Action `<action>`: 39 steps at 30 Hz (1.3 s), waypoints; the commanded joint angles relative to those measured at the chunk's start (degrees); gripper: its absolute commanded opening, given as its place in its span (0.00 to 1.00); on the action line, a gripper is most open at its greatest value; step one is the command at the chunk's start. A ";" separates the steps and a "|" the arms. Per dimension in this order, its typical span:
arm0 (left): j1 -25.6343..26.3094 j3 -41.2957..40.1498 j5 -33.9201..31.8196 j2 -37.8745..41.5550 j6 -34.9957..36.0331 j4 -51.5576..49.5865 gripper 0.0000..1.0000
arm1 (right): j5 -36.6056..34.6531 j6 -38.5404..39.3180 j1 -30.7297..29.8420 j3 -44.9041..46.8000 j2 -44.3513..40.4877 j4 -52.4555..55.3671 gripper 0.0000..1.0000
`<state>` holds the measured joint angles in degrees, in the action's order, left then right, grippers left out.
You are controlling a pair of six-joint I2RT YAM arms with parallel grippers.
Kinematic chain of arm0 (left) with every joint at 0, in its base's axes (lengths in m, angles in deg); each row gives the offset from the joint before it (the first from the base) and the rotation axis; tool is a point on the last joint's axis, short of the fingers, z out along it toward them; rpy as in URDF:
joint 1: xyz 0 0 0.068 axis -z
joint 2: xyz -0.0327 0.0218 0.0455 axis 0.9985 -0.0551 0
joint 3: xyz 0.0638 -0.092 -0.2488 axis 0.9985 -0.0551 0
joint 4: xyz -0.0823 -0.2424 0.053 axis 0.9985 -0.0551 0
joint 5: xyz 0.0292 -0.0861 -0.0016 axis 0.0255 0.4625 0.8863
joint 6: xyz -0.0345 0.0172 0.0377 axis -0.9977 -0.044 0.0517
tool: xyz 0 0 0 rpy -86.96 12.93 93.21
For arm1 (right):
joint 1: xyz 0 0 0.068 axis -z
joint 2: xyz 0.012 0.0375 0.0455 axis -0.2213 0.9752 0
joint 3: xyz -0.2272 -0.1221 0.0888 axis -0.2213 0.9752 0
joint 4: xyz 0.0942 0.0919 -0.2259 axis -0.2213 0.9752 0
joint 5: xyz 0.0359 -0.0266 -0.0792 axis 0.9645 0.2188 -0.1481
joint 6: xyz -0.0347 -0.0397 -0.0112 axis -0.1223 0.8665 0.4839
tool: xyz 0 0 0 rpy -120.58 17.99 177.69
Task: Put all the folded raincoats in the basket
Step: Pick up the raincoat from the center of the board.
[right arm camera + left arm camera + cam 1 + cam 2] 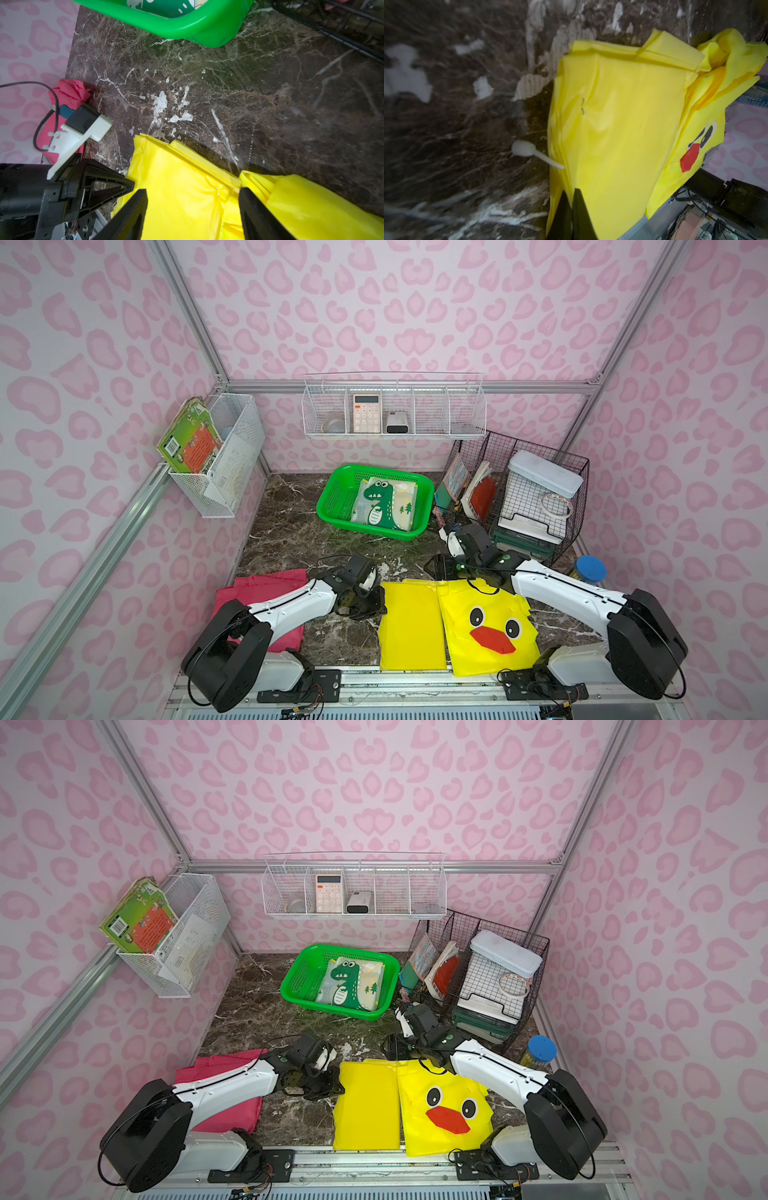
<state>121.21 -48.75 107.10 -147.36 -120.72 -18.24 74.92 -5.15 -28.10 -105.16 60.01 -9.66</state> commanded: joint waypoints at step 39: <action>-12.66 7.57 -2.19 -2.99 10.49 -10.83 0.00 | 6.61 -0.18 -8.34 -0.98 15.44 -7.38 0.00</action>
<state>108.56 -41.37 103.86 -151.01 -111.12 -28.38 80.94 -5.39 -36.34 -106.32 76.47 -15.98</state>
